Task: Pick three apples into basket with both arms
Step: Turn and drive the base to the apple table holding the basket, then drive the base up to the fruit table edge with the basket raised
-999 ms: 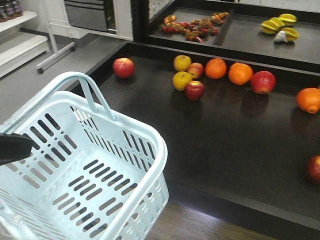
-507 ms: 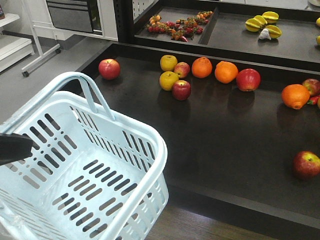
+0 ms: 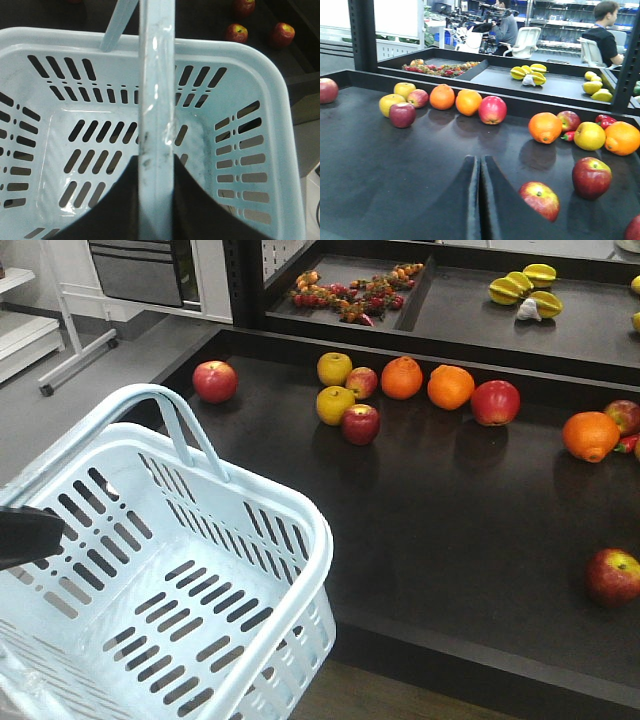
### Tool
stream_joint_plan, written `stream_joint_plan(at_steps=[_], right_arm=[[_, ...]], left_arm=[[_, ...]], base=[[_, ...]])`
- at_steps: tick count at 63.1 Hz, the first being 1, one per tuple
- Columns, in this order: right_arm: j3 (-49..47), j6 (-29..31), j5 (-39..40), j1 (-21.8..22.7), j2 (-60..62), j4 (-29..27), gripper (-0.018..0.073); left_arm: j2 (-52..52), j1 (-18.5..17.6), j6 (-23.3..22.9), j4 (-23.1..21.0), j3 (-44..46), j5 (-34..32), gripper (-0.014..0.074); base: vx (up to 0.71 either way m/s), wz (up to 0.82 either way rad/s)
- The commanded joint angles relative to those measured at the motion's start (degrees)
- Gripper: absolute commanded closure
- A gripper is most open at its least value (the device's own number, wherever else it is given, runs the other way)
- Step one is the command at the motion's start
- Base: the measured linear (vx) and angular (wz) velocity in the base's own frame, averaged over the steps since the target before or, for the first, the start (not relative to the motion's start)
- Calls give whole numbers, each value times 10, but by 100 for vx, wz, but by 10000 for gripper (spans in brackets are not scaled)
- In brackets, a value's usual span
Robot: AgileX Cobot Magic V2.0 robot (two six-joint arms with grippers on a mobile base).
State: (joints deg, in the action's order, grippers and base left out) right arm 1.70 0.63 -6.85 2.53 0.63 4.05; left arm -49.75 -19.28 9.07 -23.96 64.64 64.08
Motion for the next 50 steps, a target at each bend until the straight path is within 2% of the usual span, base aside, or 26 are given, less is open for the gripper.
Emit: stream_joint_plan(at_steps=[1,50], right_arm=[[5,7,42,3,5,2,563],[5,7,42,3,5,2,563]], left_arm=[[5,-1,-3,-23,15,-45,604],[5,-1,-3,-23,15,-45,604]], base=[[6,-11],[10,-23]])
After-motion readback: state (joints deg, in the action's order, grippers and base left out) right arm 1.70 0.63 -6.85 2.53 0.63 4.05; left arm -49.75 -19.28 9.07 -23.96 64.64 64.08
